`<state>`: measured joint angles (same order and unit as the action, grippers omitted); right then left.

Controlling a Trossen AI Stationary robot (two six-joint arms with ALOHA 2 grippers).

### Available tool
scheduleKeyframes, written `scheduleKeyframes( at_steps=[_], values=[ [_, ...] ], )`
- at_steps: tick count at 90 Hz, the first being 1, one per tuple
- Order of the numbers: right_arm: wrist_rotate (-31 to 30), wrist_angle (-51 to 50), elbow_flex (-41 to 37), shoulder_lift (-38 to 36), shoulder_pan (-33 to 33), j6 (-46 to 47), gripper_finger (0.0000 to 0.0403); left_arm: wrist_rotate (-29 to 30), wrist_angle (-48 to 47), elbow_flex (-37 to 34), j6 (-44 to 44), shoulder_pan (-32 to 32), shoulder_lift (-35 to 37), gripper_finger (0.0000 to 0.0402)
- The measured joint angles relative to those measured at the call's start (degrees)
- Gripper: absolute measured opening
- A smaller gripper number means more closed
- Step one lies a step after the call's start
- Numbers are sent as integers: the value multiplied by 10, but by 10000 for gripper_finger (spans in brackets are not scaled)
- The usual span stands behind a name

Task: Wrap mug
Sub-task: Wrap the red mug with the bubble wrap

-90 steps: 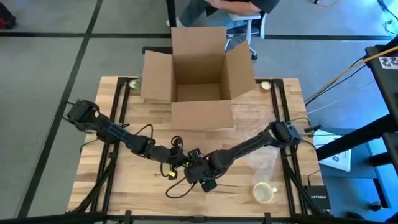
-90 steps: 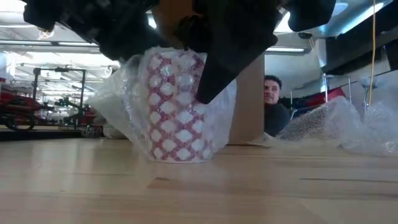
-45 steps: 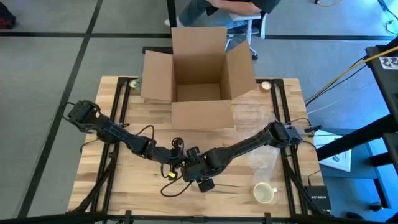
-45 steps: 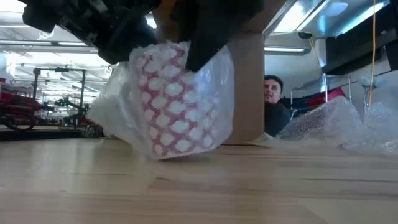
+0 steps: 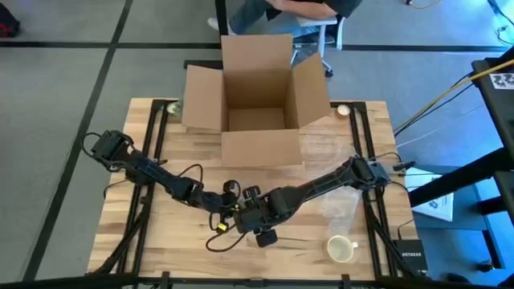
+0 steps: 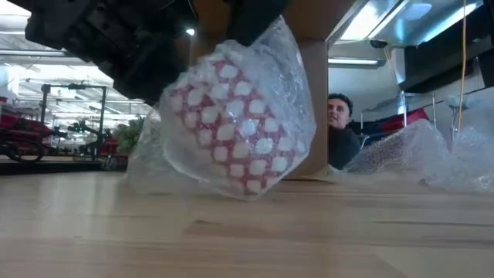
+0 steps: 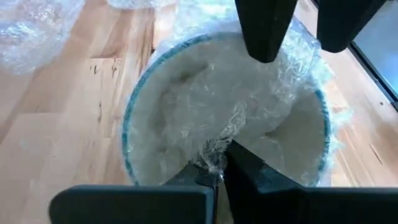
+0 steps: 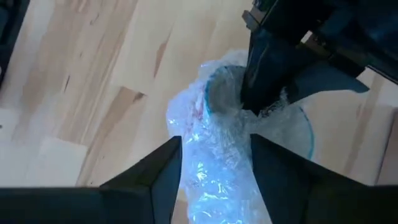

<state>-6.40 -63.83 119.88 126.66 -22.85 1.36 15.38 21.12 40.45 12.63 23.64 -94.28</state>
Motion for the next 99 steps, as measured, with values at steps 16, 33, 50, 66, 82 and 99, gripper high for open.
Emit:
scheduleKeyframes(
  at_steps=[16, 33, 50, 66, 82, 99],
  values=[
    [0, -24, 0, -6, 0, 4, 172, 2, 5, 1, 0, 0, 1, 0],
    [26, -38, 0, -23, 0, 39, 172, 2, 0, 0, 0, 0, 1, 0],
    [37, -88, 0, -51, -1, 98, 172, 1, 1, 0, 0, 0, 1, 0],
    [41, -132, 0, -57, -12, 133, 172, 1, 3, 0, 0, 0, 1, 0],
    [13, -99, -32, -56, -26, 134, 172, 1, 7, 0, 4, 0, 1, 0],
    [3, -88, -60, -56, -23, 136, 172, 3, 13, 1, 8, 0, 1, 0]
  ],
)
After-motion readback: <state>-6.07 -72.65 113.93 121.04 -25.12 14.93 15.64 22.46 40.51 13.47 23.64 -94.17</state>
